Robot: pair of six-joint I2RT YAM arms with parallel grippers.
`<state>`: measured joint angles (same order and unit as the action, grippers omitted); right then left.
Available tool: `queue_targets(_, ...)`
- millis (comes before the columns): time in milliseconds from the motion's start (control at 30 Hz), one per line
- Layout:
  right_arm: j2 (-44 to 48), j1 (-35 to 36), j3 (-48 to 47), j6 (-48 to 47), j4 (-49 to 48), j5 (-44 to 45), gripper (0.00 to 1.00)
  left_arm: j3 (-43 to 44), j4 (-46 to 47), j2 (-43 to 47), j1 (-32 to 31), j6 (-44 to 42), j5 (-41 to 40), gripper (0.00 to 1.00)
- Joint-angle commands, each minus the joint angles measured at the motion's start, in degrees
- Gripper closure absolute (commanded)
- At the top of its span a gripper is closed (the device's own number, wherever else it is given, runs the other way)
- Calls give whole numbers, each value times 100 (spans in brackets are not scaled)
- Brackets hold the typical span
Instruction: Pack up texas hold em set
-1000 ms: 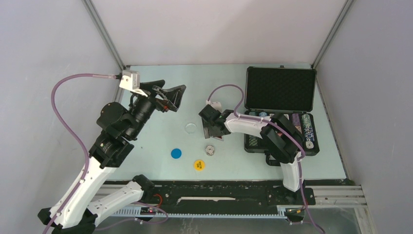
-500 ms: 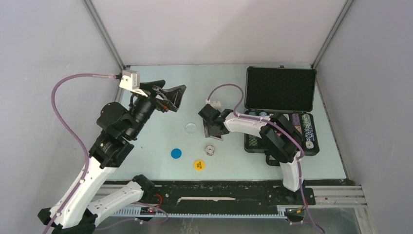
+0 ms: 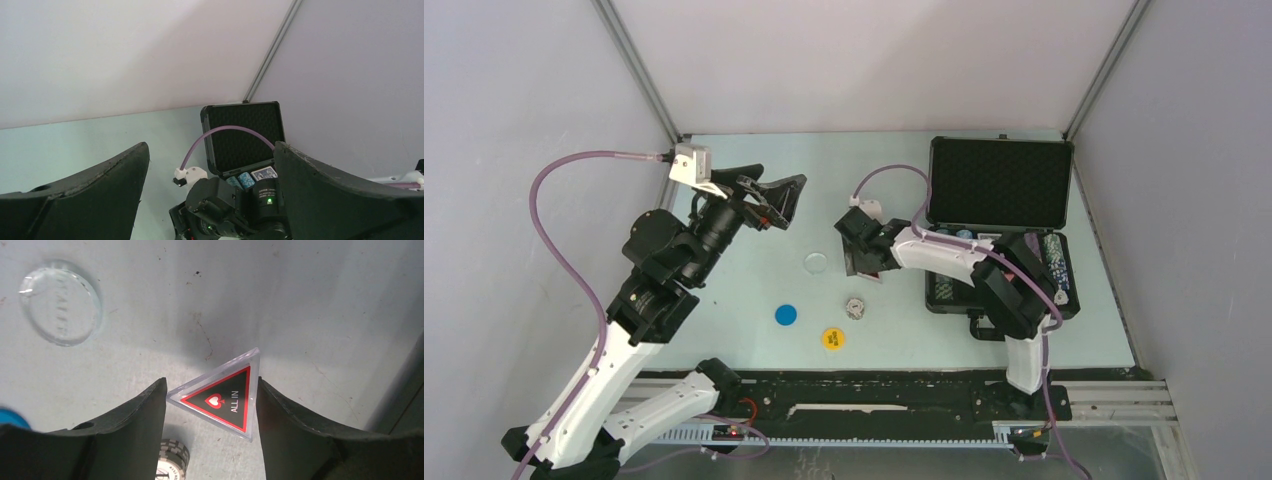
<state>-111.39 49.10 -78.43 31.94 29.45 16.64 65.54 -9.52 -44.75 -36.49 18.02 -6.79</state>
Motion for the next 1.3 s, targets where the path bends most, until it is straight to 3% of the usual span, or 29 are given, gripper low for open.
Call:
queue_targets(0, 406, -62, -123, -70, 13, 121, 56, -24, 180, 48, 39, 51, 107, 0)
queue_targets(233, 644, -205, -122, -94, 146, 190, 57, -14, 178, 64, 38, 48, 116, 0)
queue_targets(467, 1498, -571, 12, -308, 510, 223, 56, -15, 178, 36, 37, 44, 149, 0)
queue_targets(733, 2813, -1699, 678, -730, 869, -142, 55, -6, 179, 28, 37, 99, 215, 0)
queue_targets(800, 2939, -1778, 787, -944, 837, -342, 45, 1, 174, 28, 37, 118, 259, 0)
queue_targets(1000, 2389, -940, 677, -832, 273, -895, 15, -5, 178, 16, 38, 96, 224, 0)
queue_targets(1267, 1089, -328, 14, -484, -33, -1277, 1, 12, 170, 34, 46, 61, 198, 0)
